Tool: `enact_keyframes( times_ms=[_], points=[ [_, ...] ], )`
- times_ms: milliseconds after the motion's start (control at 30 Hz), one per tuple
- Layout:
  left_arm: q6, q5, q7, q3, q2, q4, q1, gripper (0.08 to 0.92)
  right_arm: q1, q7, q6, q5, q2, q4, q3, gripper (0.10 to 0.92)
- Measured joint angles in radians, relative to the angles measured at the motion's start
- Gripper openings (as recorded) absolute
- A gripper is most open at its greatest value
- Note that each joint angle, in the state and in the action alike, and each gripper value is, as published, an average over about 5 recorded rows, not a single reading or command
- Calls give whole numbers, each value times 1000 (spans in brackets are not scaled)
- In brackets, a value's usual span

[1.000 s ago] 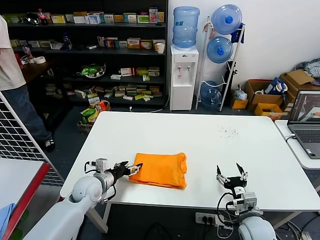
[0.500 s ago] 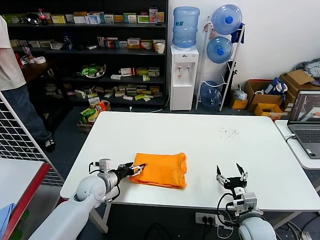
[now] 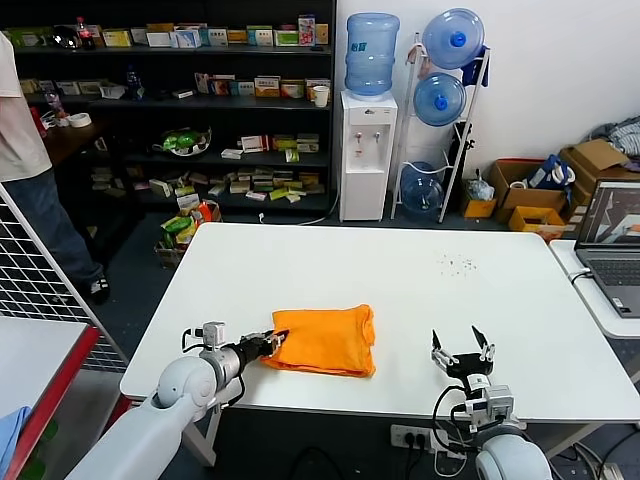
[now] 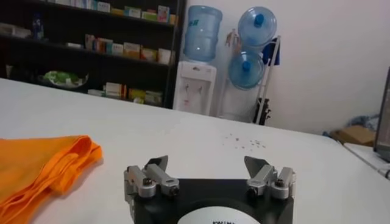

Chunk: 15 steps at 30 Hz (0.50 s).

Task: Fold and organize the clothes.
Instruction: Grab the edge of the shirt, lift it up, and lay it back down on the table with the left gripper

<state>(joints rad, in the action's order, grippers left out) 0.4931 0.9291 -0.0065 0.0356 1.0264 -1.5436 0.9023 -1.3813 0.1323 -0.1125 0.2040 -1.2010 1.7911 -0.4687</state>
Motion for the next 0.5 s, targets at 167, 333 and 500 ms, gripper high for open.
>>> enact_keyframes(
  times_ms=[167,333,500],
  points=[
    [-5,20,-23,13,-16,-26,16,181,3,4,-3,-3,3,7,7,823],
    [2,37,-50,34,-45,-57,35,123,13,8,-4,-5,5,8,17,823],
    [19,49,-79,65,-96,-81,54,123,26,9,-4,-3,12,6,29,823]
  ],
)
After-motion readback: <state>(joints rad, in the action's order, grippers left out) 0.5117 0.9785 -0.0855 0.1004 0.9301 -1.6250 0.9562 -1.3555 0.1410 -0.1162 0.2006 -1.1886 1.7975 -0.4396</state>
